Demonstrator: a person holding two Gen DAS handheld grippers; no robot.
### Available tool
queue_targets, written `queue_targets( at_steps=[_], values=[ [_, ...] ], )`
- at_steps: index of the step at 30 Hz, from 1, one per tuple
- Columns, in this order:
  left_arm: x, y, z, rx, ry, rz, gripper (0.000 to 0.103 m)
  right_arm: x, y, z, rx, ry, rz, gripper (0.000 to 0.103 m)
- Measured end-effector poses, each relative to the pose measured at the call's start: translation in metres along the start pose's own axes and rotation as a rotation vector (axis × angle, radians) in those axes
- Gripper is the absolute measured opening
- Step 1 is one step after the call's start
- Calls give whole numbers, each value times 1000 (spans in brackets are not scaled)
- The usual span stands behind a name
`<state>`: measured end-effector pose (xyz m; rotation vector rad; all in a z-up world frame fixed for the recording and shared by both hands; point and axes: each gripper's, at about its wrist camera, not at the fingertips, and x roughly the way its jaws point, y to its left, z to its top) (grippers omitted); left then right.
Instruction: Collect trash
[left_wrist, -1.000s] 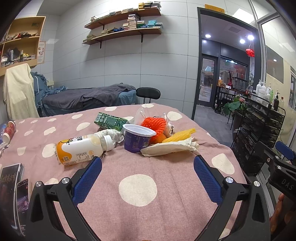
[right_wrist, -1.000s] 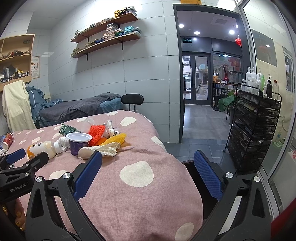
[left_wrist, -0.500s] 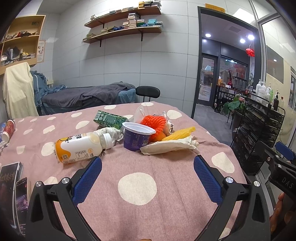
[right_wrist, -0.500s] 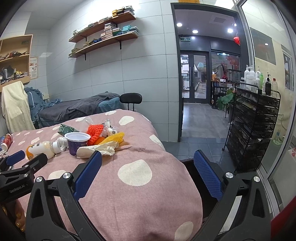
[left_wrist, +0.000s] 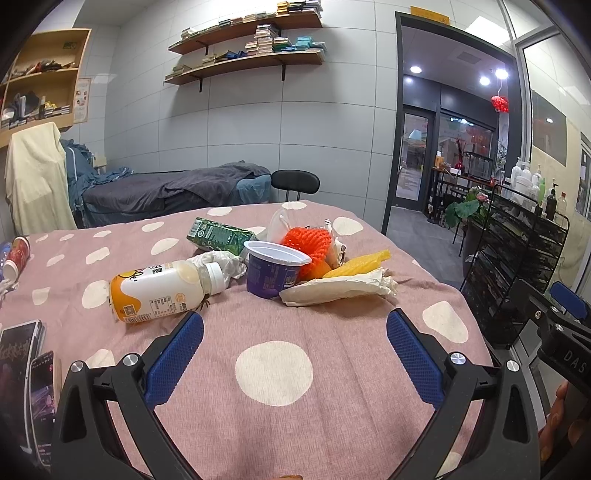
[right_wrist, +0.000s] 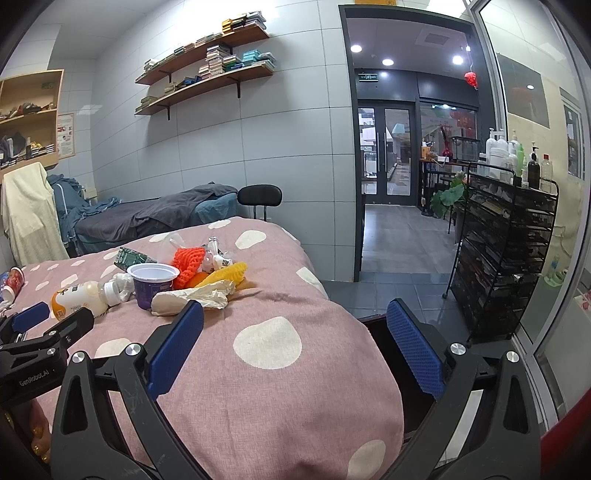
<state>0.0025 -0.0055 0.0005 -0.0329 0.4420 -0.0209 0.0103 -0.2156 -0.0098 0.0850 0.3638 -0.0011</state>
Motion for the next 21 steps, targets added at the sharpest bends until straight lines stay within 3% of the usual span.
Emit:
queue_targets(
  at_steps=[21],
  values=[
    [1, 0, -5, -2, 7, -3, 97, 0, -2, -1, 0, 3, 1, 98]
  ],
)
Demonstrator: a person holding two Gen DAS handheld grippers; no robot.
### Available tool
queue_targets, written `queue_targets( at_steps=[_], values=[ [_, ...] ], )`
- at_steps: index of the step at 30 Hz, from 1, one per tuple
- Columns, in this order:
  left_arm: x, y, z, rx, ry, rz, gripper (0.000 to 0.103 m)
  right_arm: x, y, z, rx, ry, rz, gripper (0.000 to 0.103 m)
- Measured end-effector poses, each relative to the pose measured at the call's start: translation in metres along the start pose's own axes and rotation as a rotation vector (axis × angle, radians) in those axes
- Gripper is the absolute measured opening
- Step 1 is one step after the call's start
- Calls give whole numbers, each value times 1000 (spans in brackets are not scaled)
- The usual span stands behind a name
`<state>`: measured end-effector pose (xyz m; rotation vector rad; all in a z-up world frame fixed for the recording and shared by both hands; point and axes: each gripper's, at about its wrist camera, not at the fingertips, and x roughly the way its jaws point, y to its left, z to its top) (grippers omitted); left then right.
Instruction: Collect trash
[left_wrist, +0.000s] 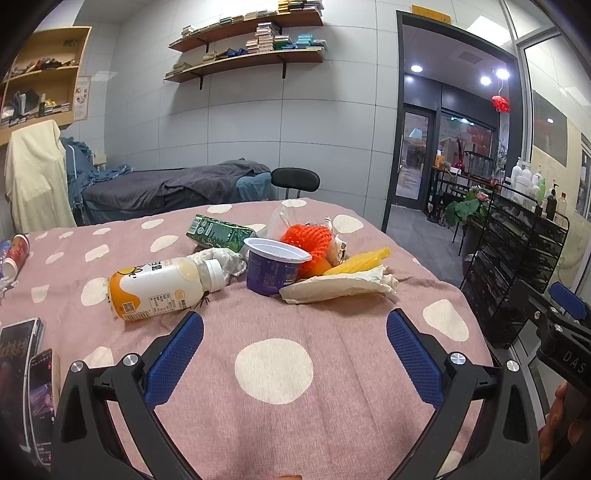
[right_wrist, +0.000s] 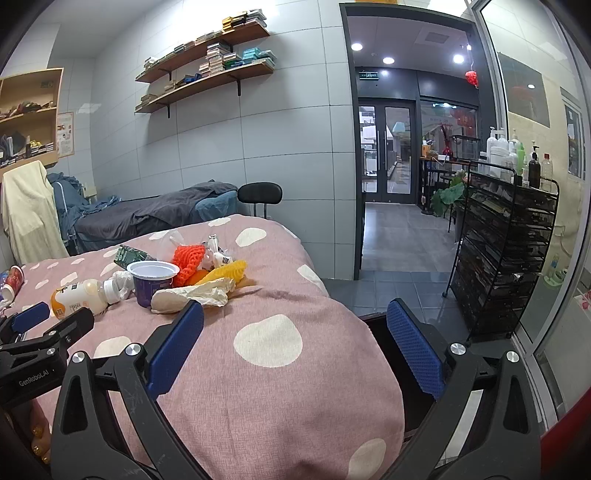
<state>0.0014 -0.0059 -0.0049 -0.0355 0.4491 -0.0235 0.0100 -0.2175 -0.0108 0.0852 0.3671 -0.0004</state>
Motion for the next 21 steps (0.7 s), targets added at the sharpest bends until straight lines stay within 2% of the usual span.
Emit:
queue_targets(
  at_steps=[21],
  values=[
    [2, 0, -6, -4, 12, -2, 97, 0, -2, -2, 1, 4, -2, 98]
  ],
)
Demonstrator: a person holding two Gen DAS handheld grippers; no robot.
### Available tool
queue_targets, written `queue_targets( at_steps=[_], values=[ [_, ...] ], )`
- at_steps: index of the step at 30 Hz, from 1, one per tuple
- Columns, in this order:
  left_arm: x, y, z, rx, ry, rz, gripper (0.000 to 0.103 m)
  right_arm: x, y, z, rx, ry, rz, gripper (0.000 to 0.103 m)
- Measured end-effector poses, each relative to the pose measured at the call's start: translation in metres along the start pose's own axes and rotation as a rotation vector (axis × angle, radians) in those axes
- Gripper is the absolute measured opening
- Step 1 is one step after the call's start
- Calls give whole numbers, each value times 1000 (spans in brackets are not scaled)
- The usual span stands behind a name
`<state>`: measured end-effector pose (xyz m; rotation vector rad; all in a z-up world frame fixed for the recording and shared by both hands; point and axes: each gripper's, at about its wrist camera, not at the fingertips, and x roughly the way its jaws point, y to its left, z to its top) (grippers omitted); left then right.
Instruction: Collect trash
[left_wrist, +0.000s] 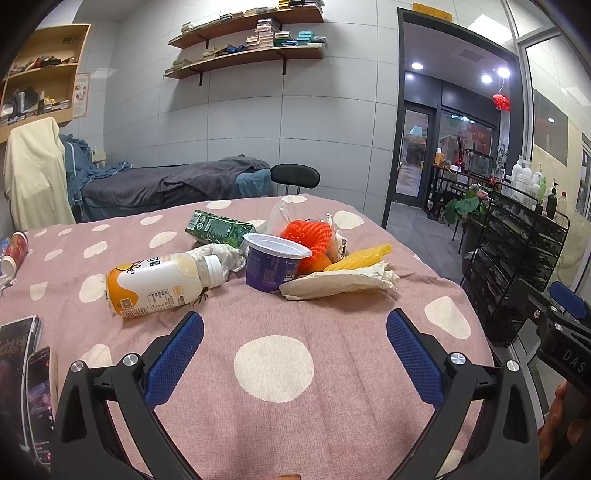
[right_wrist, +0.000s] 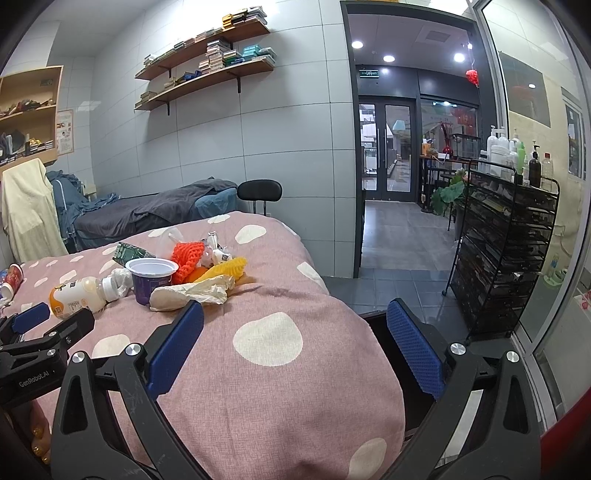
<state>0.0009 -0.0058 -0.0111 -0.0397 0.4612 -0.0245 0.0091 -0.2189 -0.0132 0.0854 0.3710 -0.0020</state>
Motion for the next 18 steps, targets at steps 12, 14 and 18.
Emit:
queue_targets(
  at_steps=[12, 14, 18],
  values=[
    [3, 0, 2, 3, 30, -5, 97, 6, 1, -6, -13, 26, 12, 98],
    [5, 1, 2, 1, 51, -21, 97, 10, 6, -4, -32, 42, 25, 98],
    [15, 7, 1, 2, 120, -41, 97, 22, 17, -1, -85, 85, 71, 98]
  ],
)
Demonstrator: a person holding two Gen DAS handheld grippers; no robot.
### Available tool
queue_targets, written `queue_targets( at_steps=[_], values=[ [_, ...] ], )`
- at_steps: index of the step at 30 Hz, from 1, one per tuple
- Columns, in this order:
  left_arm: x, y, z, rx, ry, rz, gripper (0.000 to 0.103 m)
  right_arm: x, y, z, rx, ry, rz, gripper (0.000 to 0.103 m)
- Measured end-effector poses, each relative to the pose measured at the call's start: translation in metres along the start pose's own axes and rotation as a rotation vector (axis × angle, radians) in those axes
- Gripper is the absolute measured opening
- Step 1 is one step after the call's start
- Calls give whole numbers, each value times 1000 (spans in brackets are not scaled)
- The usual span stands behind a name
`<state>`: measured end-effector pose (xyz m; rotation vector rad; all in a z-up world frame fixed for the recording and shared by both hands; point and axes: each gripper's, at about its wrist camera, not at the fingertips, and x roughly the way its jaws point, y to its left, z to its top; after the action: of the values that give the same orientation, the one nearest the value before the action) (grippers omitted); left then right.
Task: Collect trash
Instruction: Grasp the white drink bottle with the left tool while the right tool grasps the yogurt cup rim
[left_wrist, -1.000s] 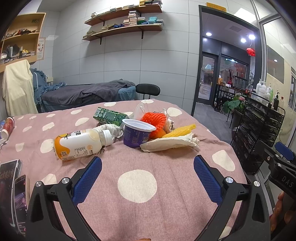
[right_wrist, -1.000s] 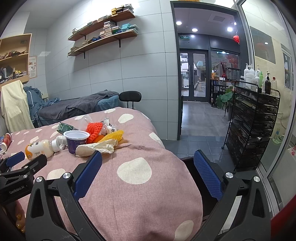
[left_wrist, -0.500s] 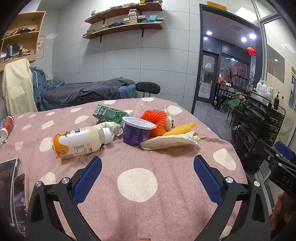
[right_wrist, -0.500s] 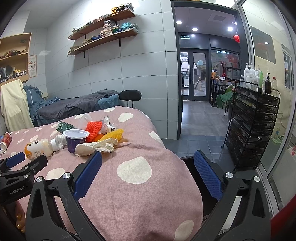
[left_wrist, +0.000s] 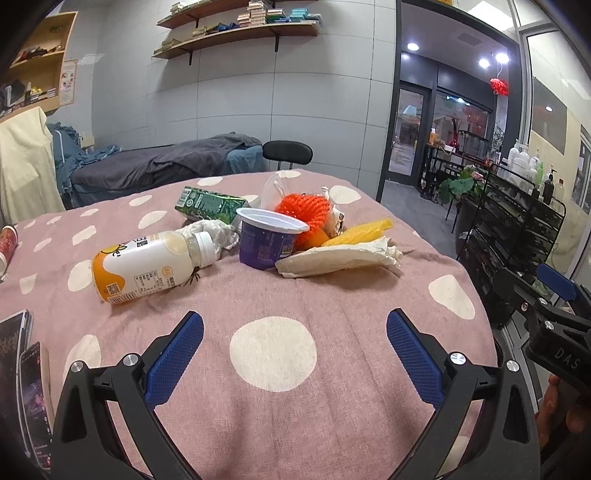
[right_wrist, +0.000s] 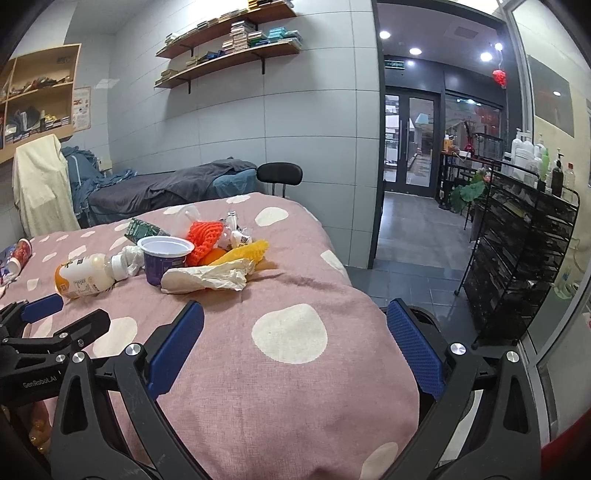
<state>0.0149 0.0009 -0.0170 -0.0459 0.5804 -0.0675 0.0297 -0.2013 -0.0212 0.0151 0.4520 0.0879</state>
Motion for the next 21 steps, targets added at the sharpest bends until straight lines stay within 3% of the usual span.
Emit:
queue_targets(
  at_steps=[8, 17, 21],
  values=[
    [2, 20, -1, 21, 40, 19, 97, 37, 32, 14, -136, 151, 195, 98],
    [13, 37, 15, 245, 97, 31, 97, 77, 69, 35, -297, 234, 291, 98],
    [18, 49, 29, 255, 90, 40, 97, 93, 81, 46, -333, 243, 309, 98]
  ],
)
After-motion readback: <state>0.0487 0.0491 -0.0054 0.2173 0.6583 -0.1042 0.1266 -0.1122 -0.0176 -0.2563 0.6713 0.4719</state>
